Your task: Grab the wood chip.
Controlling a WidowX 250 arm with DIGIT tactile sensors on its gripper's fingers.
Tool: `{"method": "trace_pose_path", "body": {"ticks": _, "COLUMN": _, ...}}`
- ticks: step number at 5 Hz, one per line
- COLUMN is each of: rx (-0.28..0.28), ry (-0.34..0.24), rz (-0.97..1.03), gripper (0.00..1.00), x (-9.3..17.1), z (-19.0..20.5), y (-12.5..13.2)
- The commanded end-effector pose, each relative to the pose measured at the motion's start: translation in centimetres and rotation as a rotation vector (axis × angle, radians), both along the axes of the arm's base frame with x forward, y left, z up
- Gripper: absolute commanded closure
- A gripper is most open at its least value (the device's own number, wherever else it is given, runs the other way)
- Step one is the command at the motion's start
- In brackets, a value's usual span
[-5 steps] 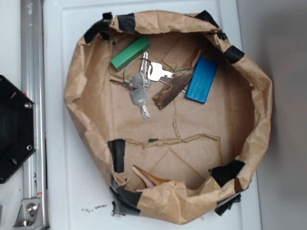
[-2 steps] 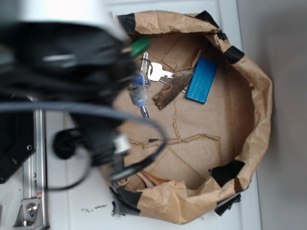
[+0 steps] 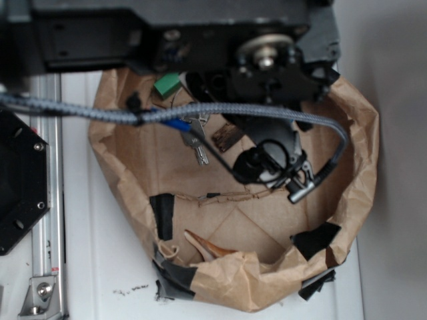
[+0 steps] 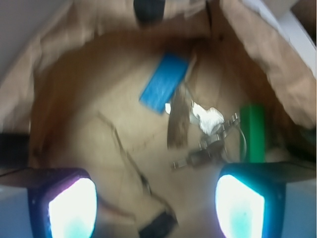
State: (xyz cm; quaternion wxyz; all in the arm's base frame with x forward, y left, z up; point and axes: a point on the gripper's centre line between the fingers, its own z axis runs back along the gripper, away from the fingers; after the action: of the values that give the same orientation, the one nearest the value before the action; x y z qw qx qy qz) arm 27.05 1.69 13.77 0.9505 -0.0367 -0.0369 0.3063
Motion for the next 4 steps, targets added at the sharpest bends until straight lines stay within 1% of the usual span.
{"method": "trace_pose_path", "body": {"ticks": 1, "rx": 0.013, "ry": 0.009, "rz": 0.010, "gripper": 0.00, "x": -0.3, "z": -4.9, "y": 3.2}}
{"method": "trace_pose_path", "body": {"ticks": 2, "rx": 0.017, "ry": 0.039, "rz": -0.075, "gripper": 0.00, "x": 1.3, "z": -7.9, "y": 2.8}}
{"method": "trace_pose_path", "body": {"ticks": 3, "rx": 0.011, "ry": 0.039, "rz": -0.119, "gripper": 0.00, "x": 2.0, "z": -9.1, "y": 2.5}}
{"method": "trace_pose_path", "body": {"ticks": 4, "rx": 0.013, "ry": 0.053, "rz": -0.125, "gripper": 0.00, "x": 2.8, "z": -10.2, "y": 2.2}}
